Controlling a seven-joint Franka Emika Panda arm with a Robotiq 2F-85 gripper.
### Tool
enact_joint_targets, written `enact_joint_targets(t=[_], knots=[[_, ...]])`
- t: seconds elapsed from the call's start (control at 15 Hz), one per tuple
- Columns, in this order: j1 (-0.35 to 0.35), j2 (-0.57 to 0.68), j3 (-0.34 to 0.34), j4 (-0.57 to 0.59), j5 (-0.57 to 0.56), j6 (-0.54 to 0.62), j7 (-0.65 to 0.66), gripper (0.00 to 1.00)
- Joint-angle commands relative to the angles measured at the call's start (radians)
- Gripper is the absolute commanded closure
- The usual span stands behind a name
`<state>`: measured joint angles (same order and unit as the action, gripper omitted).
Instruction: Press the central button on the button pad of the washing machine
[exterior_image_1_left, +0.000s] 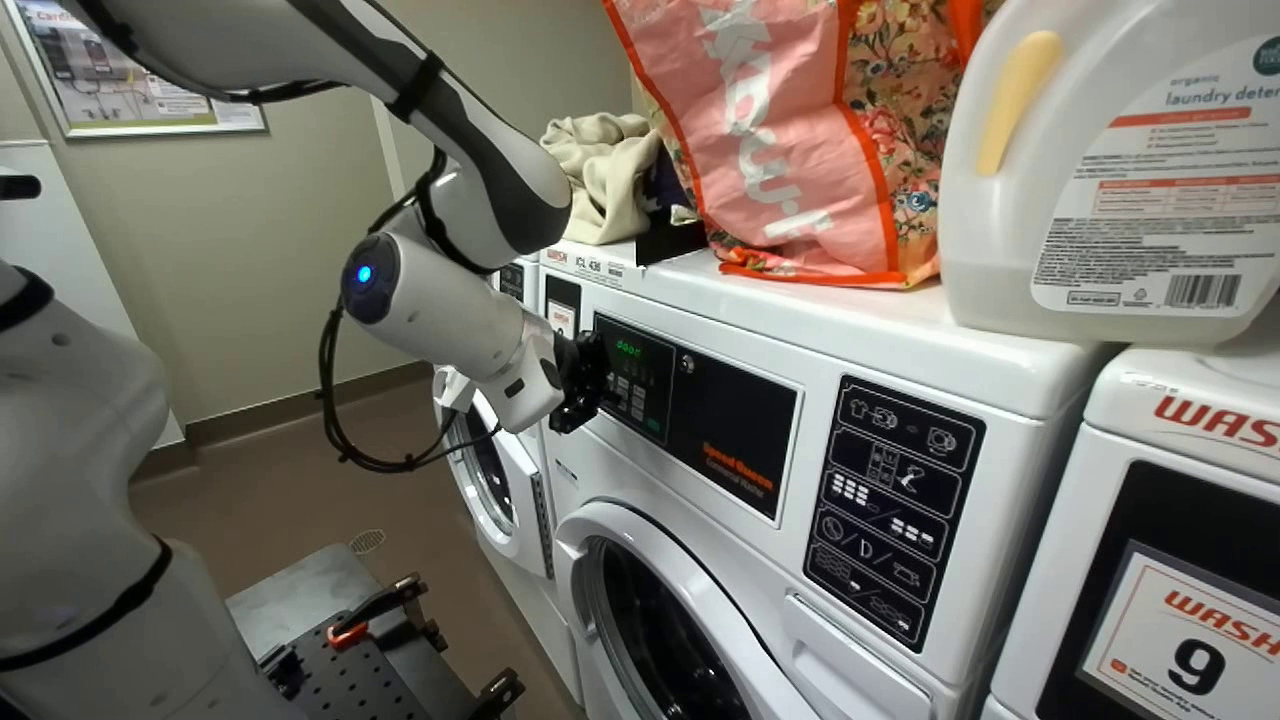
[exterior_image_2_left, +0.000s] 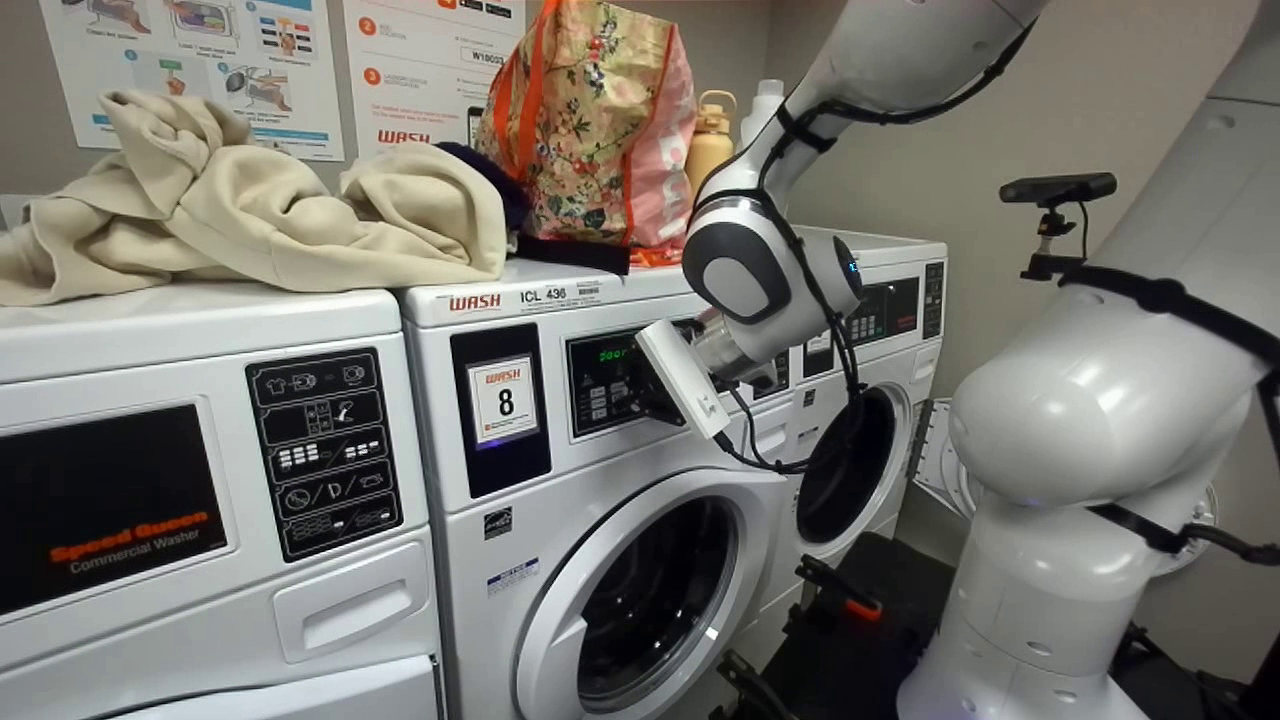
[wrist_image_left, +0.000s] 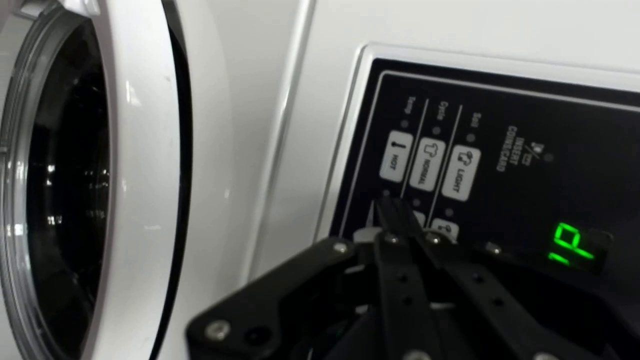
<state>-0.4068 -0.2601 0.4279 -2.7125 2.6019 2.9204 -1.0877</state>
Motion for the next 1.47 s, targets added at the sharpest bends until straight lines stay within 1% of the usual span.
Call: enact_joint_targets(t=[0.0,0.33,0.4,0.53,0.6,0.73,0.93,1.0,1.07,1.13,1.27,1.4], knots=[[0.024,-0.024,-0.008,-0.042,0.000,-0.040,0.066,1.00],[0.042,-0.095,-0.038,-0.114,0.000,-0.081,0.112,1.00],[0.045,-0.057,-0.054,-0.062,0.000,-0.066,0.098,1.00],[0.057,-0.076,-0.067,-0.061,0.000,-0.069,0.103,1.00],[0.061,-0.124,-0.065,-0.109,0.000,-0.088,0.116,1.00],[0.070,-0.096,-0.083,-0.062,0.000,-0.069,0.101,1.00],[0.078,-0.132,-0.089,-0.089,0.000,-0.074,0.107,1.00],[0.084,-0.110,-0.099,-0.059,0.000,-0.061,0.098,1.00],[0.088,-0.116,-0.102,-0.059,0.000,-0.056,0.098,1.00],[0.090,-0.140,-0.100,-0.086,0.000,-0.063,0.104,1.00],[0.100,-0.118,-0.110,-0.060,0.000,-0.046,0.094,1.00],[0.111,-0.129,-0.113,-0.069,0.000,-0.031,0.088,1.00]])
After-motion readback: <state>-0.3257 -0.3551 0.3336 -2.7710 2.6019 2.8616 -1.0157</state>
